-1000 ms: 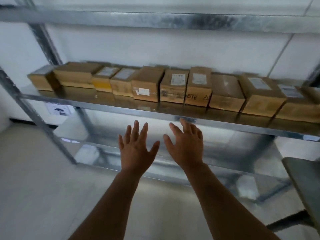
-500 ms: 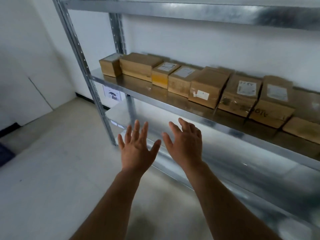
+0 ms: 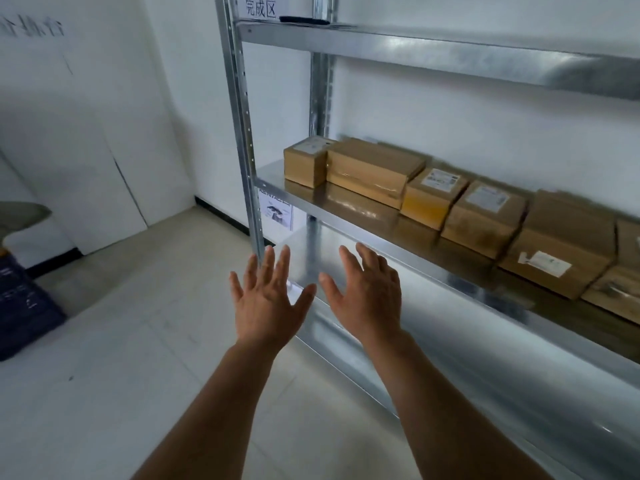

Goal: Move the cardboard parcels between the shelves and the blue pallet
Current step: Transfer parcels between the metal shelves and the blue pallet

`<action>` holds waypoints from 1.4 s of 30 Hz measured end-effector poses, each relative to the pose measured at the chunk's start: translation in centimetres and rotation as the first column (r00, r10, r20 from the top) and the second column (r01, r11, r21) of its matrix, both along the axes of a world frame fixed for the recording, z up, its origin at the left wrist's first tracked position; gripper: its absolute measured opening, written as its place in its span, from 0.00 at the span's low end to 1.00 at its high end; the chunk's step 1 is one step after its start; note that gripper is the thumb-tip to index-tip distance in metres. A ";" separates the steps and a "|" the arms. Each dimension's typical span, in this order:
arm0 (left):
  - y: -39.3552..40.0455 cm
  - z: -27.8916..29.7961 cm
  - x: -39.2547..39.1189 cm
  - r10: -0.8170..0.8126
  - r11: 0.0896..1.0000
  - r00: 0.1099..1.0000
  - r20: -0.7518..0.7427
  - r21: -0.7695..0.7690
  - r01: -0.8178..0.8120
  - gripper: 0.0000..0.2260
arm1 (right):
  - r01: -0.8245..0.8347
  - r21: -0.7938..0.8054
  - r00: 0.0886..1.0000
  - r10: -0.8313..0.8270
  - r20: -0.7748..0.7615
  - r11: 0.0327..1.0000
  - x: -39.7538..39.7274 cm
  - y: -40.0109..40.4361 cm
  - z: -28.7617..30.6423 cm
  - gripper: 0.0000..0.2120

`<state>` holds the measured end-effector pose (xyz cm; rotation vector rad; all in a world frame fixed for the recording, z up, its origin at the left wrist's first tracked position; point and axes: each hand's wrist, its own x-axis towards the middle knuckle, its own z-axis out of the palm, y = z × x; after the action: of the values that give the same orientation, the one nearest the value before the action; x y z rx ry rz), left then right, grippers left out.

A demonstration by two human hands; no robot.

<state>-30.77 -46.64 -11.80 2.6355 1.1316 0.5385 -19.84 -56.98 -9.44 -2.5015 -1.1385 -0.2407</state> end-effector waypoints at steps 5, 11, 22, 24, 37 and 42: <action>6.4 -0.1 0.7 -0.001 1.000 1.000 0.017 0.012 0.001 0.36 | -0.033 -0.046 0.999 0.033 -0.008 0.998 0.0 6.7 -0.3 0.30; 13.0 -1.2 4.0 -0.022 1.000 1.000 0.016 -0.005 0.022 0.32 | -0.005 -0.073 1.000 0.005 0.000 0.997 3.7 13.2 -0.6 0.28; 26.7 1.5 16.9 -0.131 0.991 0.990 0.050 0.011 0.130 0.29 | 0.094 0.060 0.995 -0.091 -0.041 0.994 16.0 25.9 0.3 0.25; 29.0 1.8 19.4 -0.155 0.988 0.986 0.067 -0.001 0.156 0.29 | 0.106 0.085 0.993 -0.102 -0.053 0.991 18.5 27.8 0.2 0.24; 40.2 1.0 30.9 -0.362 0.897 0.918 0.160 -0.210 0.390 0.28 | 0.405 0.105 0.906 -0.383 -0.182 0.908 27.4 36.3 -1.9 0.23; 43.3 1.1 34.1 -0.410 0.834 0.887 0.210 -0.307 0.458 0.21 | 0.541 0.121 0.797 -0.461 -0.391 0.832 28.8 39.4 -2.0 0.22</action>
<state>3.29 -3.36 -10.69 2.3836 0.4933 0.3721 8.93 -17.62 -11.46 -2.4574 -0.2647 -0.0556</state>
